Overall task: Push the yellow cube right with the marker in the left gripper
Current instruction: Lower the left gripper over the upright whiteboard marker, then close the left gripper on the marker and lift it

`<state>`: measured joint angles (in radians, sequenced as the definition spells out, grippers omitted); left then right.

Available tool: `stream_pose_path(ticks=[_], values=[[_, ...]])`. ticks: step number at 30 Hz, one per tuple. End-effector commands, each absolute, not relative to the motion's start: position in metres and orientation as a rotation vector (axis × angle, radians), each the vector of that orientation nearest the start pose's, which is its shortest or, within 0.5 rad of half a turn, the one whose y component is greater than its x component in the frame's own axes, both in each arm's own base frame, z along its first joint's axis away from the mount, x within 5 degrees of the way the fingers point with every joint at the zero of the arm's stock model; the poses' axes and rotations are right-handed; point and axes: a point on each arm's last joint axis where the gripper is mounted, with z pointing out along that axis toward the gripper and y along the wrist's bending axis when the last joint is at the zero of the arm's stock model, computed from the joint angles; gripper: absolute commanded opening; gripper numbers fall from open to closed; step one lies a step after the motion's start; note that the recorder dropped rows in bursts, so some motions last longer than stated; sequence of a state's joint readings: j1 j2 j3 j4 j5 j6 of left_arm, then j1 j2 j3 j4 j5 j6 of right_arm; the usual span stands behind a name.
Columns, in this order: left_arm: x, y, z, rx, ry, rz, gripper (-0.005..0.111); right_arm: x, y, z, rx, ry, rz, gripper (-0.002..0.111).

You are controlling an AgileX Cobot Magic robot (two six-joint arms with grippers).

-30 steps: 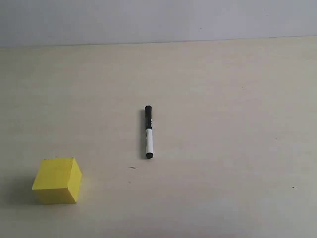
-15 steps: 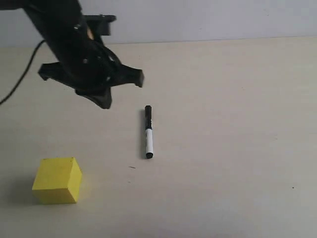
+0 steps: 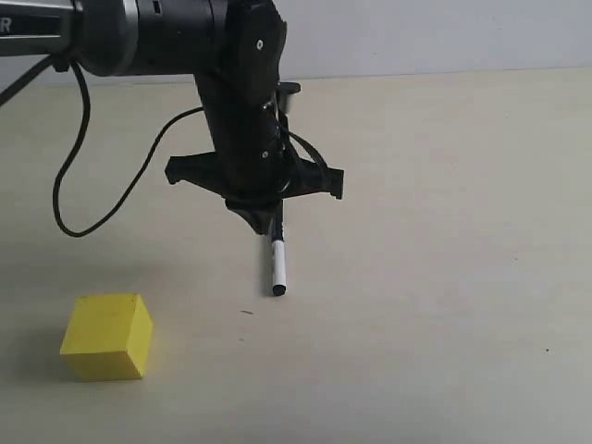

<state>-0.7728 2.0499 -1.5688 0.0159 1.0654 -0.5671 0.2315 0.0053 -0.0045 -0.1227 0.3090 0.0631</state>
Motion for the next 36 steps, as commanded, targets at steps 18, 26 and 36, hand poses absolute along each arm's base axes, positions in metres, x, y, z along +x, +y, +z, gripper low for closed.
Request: stream_pose_path(ticks=[18,26,36], values=[[0.309,-0.304,0.142,0.213,3.025,-0.125,0.041,0.054,0.009,0.186,-0.233,1.765,0.094,0.0],[0.31,-0.306,0.124,0.199,3.05,-0.11,0.041,0.054,0.009,0.186,-0.234,1.772,0.093,0.0],[0.311,-0.307,0.12,0.191,3.046,-0.116,0.041,0.054,0.009,0.186,-0.234,1.772,0.093,0.0]])
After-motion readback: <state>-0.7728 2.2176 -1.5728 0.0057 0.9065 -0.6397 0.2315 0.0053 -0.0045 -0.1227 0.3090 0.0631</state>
